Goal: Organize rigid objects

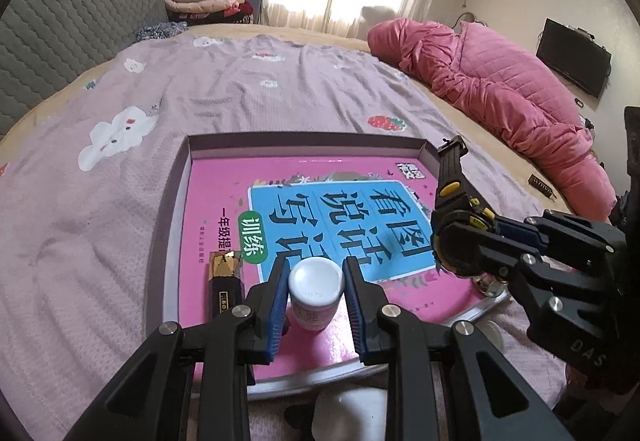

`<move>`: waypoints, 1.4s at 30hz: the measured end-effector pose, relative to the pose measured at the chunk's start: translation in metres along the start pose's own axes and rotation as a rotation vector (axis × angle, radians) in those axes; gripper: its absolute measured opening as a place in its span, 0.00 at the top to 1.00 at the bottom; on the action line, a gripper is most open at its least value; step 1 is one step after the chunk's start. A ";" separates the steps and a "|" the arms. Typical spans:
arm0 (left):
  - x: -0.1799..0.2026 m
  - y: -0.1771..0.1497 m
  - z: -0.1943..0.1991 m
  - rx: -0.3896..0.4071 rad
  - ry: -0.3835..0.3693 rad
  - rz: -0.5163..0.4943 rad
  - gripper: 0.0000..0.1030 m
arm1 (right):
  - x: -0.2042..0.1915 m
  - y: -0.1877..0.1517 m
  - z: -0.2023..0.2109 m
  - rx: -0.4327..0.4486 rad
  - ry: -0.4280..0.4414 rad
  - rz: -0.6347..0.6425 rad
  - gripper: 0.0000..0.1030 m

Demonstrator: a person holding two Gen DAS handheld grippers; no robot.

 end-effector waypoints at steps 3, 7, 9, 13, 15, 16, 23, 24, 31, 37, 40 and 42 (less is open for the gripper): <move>0.000 0.001 -0.003 0.003 0.000 -0.007 0.73 | 0.000 -0.004 -0.006 -0.021 0.000 0.005 0.84; 0.000 0.002 -0.005 0.002 -0.001 -0.009 0.73 | -0.002 -0.008 -0.010 -0.039 0.005 0.013 0.84; -0.002 0.002 -0.007 -0.006 0.000 -0.003 0.73 | -0.003 -0.010 -0.013 -0.050 0.008 0.018 0.84; -0.006 0.004 -0.011 -0.014 0.003 0.007 0.73 | -0.007 -0.016 -0.019 -0.077 0.010 0.031 0.84; -0.007 0.005 -0.013 -0.015 0.002 0.010 0.73 | -0.010 -0.018 -0.022 -0.087 0.004 0.048 0.84; -0.007 0.006 -0.013 -0.014 0.004 0.010 0.73 | -0.011 -0.019 -0.023 -0.089 0.001 0.054 0.84; -0.010 0.003 -0.012 -0.028 0.004 0.022 0.73 | -0.015 -0.025 -0.032 -0.124 0.028 0.056 0.84; -0.011 0.001 -0.012 -0.035 0.002 0.026 0.73 | -0.016 -0.026 -0.034 -0.129 0.037 0.054 0.84; -0.014 -0.009 0.001 -0.063 -0.013 0.045 0.73 | -0.021 -0.029 -0.040 -0.155 0.052 0.060 0.84; -0.013 -0.018 0.005 -0.080 -0.009 0.045 0.73 | -0.016 -0.030 -0.040 -0.160 0.053 0.033 0.84; -0.010 -0.023 0.007 -0.088 -0.010 0.037 0.73 | -0.015 -0.030 -0.040 -0.162 0.054 0.026 0.84; -0.008 -0.026 0.009 -0.091 -0.005 0.027 0.73 | -0.014 -0.030 -0.039 -0.163 0.058 0.017 0.84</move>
Point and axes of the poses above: each gripper's, at about its wrist camera, not at the fingertips, and z roughly against the way its jaws point, x to its right, y to its top, the point moved 9 cm from there along -z, roughly the way its jaws point, and after that the axes turned 4 degrees about -x, right-handed, at the moved point
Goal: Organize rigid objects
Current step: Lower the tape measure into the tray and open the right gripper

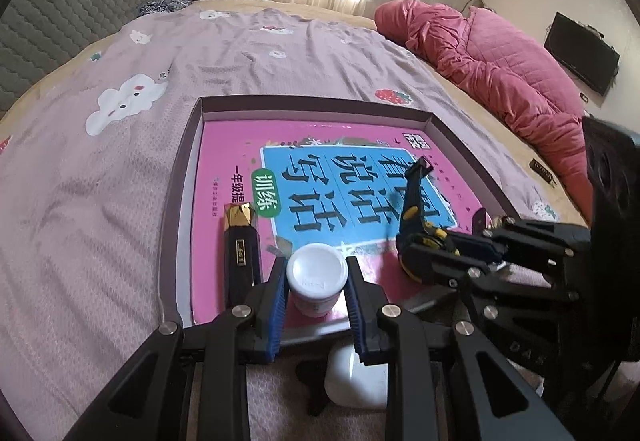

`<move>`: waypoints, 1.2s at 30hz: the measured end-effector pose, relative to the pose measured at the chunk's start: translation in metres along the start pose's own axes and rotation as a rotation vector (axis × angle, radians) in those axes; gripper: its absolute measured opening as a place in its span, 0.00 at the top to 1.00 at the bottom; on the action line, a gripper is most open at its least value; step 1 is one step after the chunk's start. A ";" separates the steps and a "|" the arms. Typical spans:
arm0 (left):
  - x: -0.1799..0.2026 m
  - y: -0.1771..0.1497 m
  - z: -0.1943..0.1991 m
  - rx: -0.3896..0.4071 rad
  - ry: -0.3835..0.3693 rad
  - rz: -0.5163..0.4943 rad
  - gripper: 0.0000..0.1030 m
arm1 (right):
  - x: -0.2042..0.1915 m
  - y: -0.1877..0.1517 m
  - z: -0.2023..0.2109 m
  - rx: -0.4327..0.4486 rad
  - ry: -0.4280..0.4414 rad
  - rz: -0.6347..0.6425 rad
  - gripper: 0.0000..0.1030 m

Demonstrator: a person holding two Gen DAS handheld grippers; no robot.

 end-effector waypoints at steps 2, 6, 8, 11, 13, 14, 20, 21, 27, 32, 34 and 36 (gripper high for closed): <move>0.001 -0.002 0.001 -0.004 -0.002 0.001 0.73 | 0.000 0.000 0.000 -0.002 0.005 -0.007 0.84; 0.002 -0.004 0.002 -0.003 0.011 -0.009 0.73 | 0.002 -0.002 0.001 -0.009 0.017 -0.024 0.83; 0.003 -0.004 0.002 -0.004 0.016 -0.008 0.73 | 0.003 -0.003 0.002 -0.011 0.015 -0.029 0.82; 0.003 -0.004 0.001 -0.004 0.020 -0.012 0.73 | 0.004 -0.003 0.003 -0.010 0.024 -0.040 0.80; 0.002 -0.004 0.001 -0.003 0.023 -0.012 0.73 | 0.006 -0.003 0.005 -0.003 0.036 -0.059 0.78; 0.001 -0.003 0.001 -0.002 0.025 -0.010 0.73 | 0.008 -0.003 0.006 0.000 0.041 -0.068 0.78; -0.003 -0.002 0.001 0.006 0.031 0.001 0.73 | 0.016 -0.001 0.014 0.032 0.086 -0.142 0.70; -0.004 -0.001 0.000 0.008 0.030 0.003 0.73 | 0.017 0.000 0.016 0.041 0.091 -0.153 0.68; -0.010 0.004 -0.005 0.011 0.031 0.027 0.73 | 0.016 0.004 0.027 0.090 0.098 -0.151 0.60; -0.012 0.009 -0.010 0.018 0.041 0.023 0.72 | 0.012 0.008 0.030 0.111 0.097 -0.136 0.59; -0.012 0.011 -0.012 0.023 0.048 0.016 0.72 | 0.011 0.007 0.029 0.110 0.095 -0.132 0.59; -0.011 0.013 -0.014 0.027 0.056 0.006 0.72 | 0.012 0.006 0.029 0.110 0.091 -0.133 0.59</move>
Point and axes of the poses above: each gripper's, at about its wrist camera, not at the fingertips, and z roughly against the way its jaws point, x to its right, y to its top, the point moved 9 cm from there along -z, roughly the way its jaws point, and after that the axes turned 4 degrees about -x, right-handed, at the moved point
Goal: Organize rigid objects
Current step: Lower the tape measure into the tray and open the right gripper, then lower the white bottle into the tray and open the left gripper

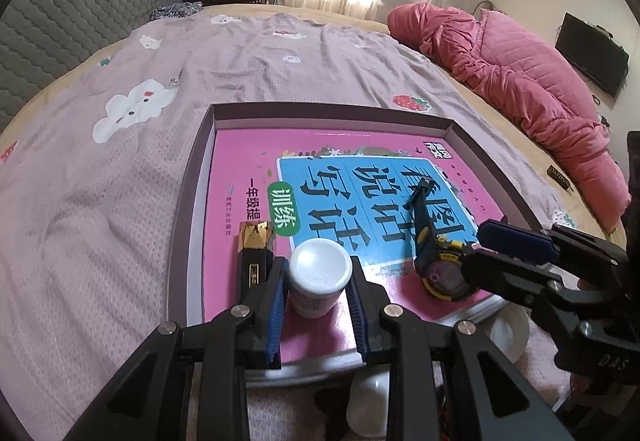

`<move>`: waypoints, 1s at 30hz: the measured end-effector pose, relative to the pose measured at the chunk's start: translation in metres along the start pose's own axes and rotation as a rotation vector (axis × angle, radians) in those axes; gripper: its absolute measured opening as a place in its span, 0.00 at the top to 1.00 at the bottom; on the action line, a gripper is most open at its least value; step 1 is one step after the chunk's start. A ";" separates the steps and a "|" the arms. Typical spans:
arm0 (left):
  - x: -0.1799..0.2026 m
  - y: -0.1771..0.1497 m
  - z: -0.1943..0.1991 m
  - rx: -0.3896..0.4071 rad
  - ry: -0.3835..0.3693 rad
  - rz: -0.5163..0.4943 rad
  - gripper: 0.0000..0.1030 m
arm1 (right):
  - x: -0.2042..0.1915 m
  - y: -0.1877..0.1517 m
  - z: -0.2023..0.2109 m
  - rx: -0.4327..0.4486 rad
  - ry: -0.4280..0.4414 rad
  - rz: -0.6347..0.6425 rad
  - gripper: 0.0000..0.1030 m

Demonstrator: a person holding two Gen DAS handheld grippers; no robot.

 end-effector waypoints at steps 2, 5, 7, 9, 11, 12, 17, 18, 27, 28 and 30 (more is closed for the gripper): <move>0.001 0.001 -0.001 0.001 0.006 -0.008 0.72 | 0.001 0.000 0.000 0.000 -0.003 -0.003 0.58; 0.002 -0.001 0.000 -0.003 0.009 -0.015 0.72 | 0.004 0.000 0.001 0.003 -0.003 -0.015 0.58; 0.002 -0.002 0.001 -0.004 0.013 -0.021 0.72 | 0.004 0.001 0.001 0.004 -0.004 -0.017 0.57; 0.003 -0.003 0.002 -0.006 0.014 -0.025 0.72 | 0.004 0.002 0.002 0.009 -0.008 -0.014 0.54; 0.003 -0.004 0.002 -0.006 0.016 -0.027 0.72 | 0.003 0.003 0.003 0.015 -0.009 -0.008 0.52; 0.003 -0.004 0.002 -0.006 0.017 -0.028 0.72 | 0.003 0.003 0.005 0.018 -0.013 -0.003 0.52; 0.003 -0.006 0.003 -0.005 0.012 -0.026 0.72 | 0.007 0.004 0.010 0.030 -0.025 -0.002 0.50; 0.003 -0.006 0.004 -0.005 0.014 -0.029 0.72 | 0.008 0.004 0.010 0.032 -0.029 -0.002 0.47; 0.003 -0.007 0.005 -0.005 0.011 -0.021 0.71 | 0.017 0.003 0.016 0.046 -0.047 -0.008 0.44; 0.002 -0.007 0.006 -0.003 0.012 -0.017 0.69 | 0.018 0.003 0.016 0.047 -0.049 -0.007 0.44; 0.001 -0.007 0.007 0.000 0.013 -0.010 0.62 | 0.019 0.003 0.016 0.045 -0.052 -0.006 0.44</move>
Point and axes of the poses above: each gripper's, at about its wrist camera, not at the fingertips, and z roughly against the way its jaws point, x to its right, y to its top, the point moved 9 cm from there along -z, roughly the way its jaws point, and after that the axes turned 4 degrees about -x, right-handed, at the moved point
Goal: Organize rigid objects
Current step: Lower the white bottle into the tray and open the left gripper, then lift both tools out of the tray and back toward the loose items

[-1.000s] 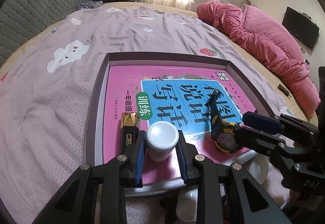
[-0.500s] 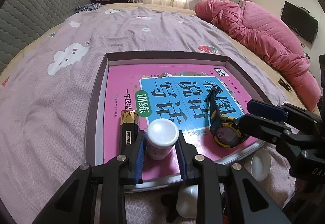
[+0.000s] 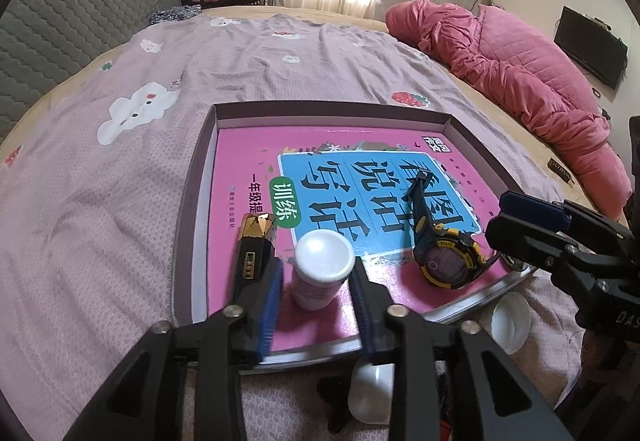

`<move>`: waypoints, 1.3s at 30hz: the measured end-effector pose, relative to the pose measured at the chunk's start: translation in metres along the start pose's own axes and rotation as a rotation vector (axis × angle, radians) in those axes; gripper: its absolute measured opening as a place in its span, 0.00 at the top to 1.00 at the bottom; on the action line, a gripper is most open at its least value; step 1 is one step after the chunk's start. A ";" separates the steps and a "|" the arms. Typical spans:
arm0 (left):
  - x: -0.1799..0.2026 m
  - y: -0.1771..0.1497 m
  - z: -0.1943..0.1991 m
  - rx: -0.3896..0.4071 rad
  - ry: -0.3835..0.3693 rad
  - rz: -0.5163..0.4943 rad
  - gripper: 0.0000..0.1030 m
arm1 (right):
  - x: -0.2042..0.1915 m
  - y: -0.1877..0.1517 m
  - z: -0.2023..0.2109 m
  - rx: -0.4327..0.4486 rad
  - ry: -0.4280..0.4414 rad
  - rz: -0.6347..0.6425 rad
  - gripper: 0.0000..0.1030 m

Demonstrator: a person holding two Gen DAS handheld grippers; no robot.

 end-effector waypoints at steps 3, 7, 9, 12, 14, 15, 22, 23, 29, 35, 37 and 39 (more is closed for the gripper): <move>-0.002 0.001 0.003 0.008 -0.003 0.007 0.57 | 0.002 0.000 0.002 0.003 -0.003 -0.001 0.43; -0.002 0.002 0.006 0.016 0.002 0.003 0.57 | 0.003 0.001 0.003 0.008 -0.009 0.001 0.43; -0.002 0.002 0.008 0.021 0.004 0.003 0.57 | 0.002 0.001 0.004 0.010 -0.011 0.002 0.42; -0.002 0.003 0.011 0.027 0.005 0.004 0.57 | 0.002 0.002 0.005 0.016 -0.006 0.003 0.41; -0.002 0.003 0.012 0.027 0.003 0.004 0.57 | 0.002 0.002 0.006 0.020 -0.009 0.006 0.40; -0.002 0.003 0.013 0.028 0.003 0.004 0.57 | 0.003 0.002 0.007 0.022 -0.012 0.009 0.39; 0.001 0.002 0.017 0.037 0.003 -0.009 0.56 | 0.006 -0.001 0.008 0.020 -0.037 0.023 0.38; 0.002 0.002 0.018 0.038 0.002 -0.011 0.56 | 0.006 -0.002 0.008 0.019 -0.040 0.024 0.38; 0.006 0.002 0.023 0.052 -0.004 -0.023 0.56 | 0.007 -0.004 0.008 0.016 -0.055 0.039 0.38; 0.008 0.006 0.031 0.077 -0.013 -0.022 0.56 | 0.007 -0.002 0.010 0.025 -0.070 0.049 0.36; 0.009 0.006 0.033 0.082 -0.015 -0.022 0.56 | 0.009 -0.002 0.010 0.027 -0.072 0.046 0.33; 0.009 0.007 0.035 0.089 -0.012 -0.023 0.53 | 0.009 -0.002 0.011 0.029 -0.076 0.045 0.32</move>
Point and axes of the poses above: each gripper's, at about its wrist camera, not at the fingertips, and z roughly against the way its jaws point, x to its right, y to its top, the point moved 9 cm from there along -z, roughly the way its jaws point, and after that the axes turned 4 degrees about -x, right-handed, at the moved point
